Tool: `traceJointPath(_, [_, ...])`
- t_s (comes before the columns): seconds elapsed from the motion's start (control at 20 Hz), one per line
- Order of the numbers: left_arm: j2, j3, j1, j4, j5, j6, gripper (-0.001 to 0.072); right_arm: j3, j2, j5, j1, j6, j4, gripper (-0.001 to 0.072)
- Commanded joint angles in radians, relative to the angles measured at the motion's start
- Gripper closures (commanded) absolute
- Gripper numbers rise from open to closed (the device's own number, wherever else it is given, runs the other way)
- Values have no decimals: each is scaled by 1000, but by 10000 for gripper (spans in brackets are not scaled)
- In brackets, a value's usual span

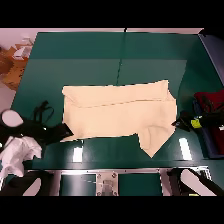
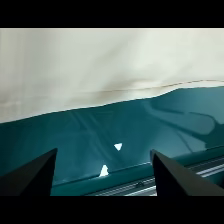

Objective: Fold the shirts.

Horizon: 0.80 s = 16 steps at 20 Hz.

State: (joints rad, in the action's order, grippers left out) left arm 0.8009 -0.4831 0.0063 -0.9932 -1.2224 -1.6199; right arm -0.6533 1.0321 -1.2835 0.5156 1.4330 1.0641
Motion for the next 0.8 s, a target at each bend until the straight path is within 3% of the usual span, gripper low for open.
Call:
traceJointPath(0.0, [-88,237,-55,199,253,-31,54,105,-74,74,0,31,2,557])
traceJointPath(0.1, [-88,299,-140,265,423,-43,54,121,-73,109,0,31,2,559])
traceJointPath(0.2, [-88,331,-201,267,585,-115,54,124,-74,136,0,31,-2,559])
traceJointPath(0.5, [34,338,-279,316,838,-189,70,124,-73,188,0,35,-17,554])
traceJointPath(0.55, [62,338,-293,357,879,-177,292,124,-73,192,-1,43,-17,509])
traceJointPath(0.6, [81,334,-308,375,910,-165,453,124,-73,192,-1,53,-16,447])
traceJointPath(0.65, [83,325,-311,373,917,-146,478,124,-73,192,-1,52,-15,394])
traceJointPath(0.7, [83,312,-311,373,914,-126,654,124,-73,191,0,54,-12,375])
traceJointPath(0.75, [84,298,-311,370,906,-105,684,124,-73,182,0,77,4,375])
